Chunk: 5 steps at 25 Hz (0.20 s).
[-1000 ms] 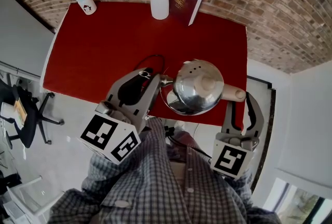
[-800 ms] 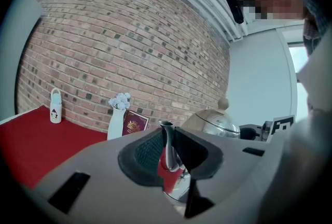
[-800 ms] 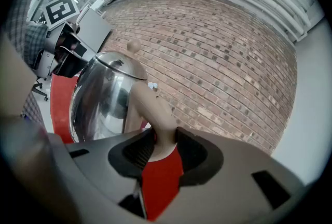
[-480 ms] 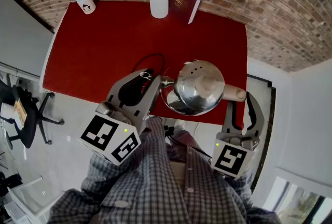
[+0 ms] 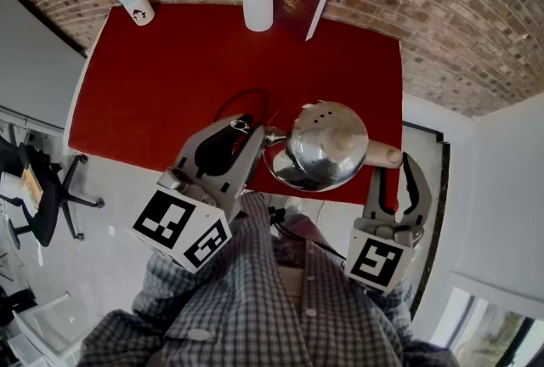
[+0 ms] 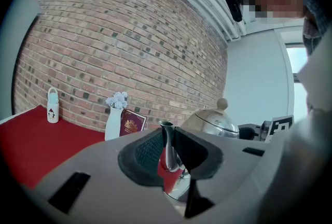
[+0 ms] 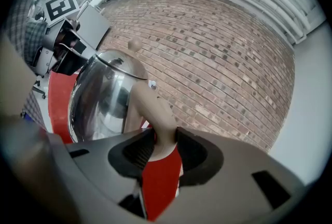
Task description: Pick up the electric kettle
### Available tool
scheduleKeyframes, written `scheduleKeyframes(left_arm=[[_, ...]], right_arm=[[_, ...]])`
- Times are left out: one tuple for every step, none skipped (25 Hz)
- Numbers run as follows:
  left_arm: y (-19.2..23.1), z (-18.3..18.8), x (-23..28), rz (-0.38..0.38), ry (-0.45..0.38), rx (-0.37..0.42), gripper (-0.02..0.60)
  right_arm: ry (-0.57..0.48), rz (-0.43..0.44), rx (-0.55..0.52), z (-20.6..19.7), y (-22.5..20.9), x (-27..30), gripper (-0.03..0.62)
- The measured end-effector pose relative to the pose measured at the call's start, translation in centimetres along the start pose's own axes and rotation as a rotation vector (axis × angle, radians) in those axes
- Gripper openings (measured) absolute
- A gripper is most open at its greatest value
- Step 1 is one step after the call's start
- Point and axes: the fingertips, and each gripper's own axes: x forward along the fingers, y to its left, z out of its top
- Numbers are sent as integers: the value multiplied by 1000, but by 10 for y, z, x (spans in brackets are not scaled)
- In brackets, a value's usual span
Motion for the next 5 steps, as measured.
scheduleKeyframes(left_arm=[[0,0,0,-1,0,0,75],[-1,0,0,-2,0,-1,75],[-2,1,0,-3,1,-1,75],[-2,1,0,-4,1,0,75],[-3,1,-1,-5,2,0,75]], right_arm=[[1,0,0,0,0,-1,141],[1,-1,0,0,-1,-1,141],[0,-1,1,0,-1,-2,141],[-1,-1,2,0,-2,-2,141],[-2,-2,2,0,-2,-3,141]])
